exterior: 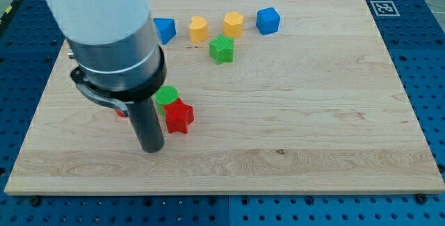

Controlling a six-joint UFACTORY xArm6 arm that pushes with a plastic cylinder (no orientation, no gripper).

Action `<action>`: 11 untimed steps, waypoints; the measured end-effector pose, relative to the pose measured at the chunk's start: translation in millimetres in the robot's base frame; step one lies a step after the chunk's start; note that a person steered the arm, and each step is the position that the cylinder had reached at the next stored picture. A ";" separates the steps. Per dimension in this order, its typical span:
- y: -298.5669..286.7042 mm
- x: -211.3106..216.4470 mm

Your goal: Place the red star to the bottom of the green star

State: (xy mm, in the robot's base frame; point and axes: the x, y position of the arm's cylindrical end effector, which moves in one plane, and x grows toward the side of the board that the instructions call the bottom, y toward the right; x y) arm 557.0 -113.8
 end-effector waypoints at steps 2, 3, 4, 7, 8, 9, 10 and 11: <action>-3.6 -24.7; 23.5 -24.8; 51.1 -24.8; 131.3 -30.3; 131.5 -39.7; 130.4 -21.5; 104.0 -13.9; 80.9 -16.1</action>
